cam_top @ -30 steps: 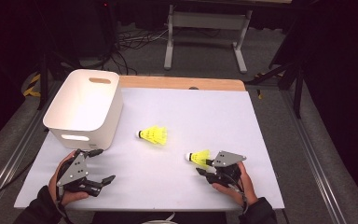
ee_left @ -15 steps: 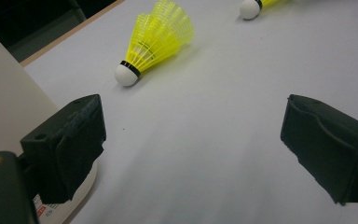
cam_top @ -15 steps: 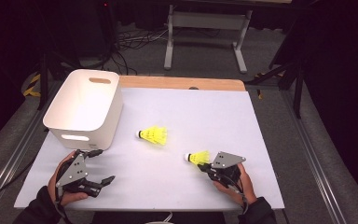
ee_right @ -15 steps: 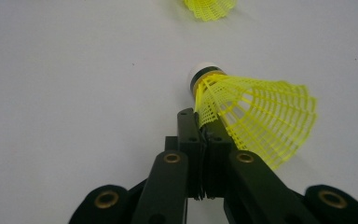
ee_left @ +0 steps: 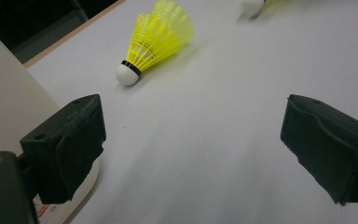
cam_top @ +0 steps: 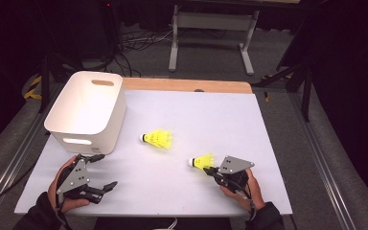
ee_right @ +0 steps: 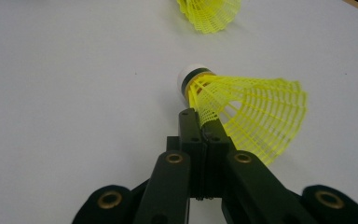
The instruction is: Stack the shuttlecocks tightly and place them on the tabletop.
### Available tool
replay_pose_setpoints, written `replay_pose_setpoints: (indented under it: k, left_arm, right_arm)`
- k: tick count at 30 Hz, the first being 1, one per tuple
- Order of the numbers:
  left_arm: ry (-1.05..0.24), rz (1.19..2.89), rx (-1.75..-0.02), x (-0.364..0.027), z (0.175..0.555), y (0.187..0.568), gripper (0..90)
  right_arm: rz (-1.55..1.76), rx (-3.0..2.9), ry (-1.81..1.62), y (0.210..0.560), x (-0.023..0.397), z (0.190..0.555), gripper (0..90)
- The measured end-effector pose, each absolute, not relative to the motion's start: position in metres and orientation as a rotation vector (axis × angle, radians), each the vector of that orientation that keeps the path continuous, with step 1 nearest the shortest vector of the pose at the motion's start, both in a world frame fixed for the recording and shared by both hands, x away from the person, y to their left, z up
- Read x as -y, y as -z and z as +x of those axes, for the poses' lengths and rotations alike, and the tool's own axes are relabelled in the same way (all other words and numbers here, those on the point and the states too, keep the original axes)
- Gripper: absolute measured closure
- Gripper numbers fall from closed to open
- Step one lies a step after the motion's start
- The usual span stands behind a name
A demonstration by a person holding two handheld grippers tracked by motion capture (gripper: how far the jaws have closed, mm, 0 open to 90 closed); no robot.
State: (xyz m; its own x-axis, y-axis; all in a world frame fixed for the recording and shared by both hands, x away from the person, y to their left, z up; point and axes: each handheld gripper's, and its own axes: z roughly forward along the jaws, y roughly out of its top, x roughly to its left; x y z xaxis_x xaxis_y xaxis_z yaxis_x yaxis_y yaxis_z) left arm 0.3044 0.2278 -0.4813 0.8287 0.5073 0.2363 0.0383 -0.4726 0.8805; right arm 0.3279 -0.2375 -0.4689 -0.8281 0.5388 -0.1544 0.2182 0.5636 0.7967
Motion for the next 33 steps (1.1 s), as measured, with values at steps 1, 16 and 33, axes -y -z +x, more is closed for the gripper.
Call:
replay_pose_setpoints:
  k: [1, 16, 33]
  left_arm:
    - [-0.586, 2.003, -0.403, -0.2278, 0.3042, 0.4813, 7.2]
    - [-0.579, 2.008, -0.402, -0.2273, 0.3043, 0.482, 7.1]
    - [-0.596, 2.005, -0.402, -0.2311, 0.3021, 0.4807, 7.4]
  right_arm:
    - [0.618, -2.416, -1.157, 0.4688, 0.2378, 0.3278, 90.0]
    - [0.627, -2.377, -1.169, 0.4672, 0.2388, 0.3342, 90.0]
    - [0.646, -2.338, -1.174, 0.4639, 0.2461, 0.3367, 90.0]
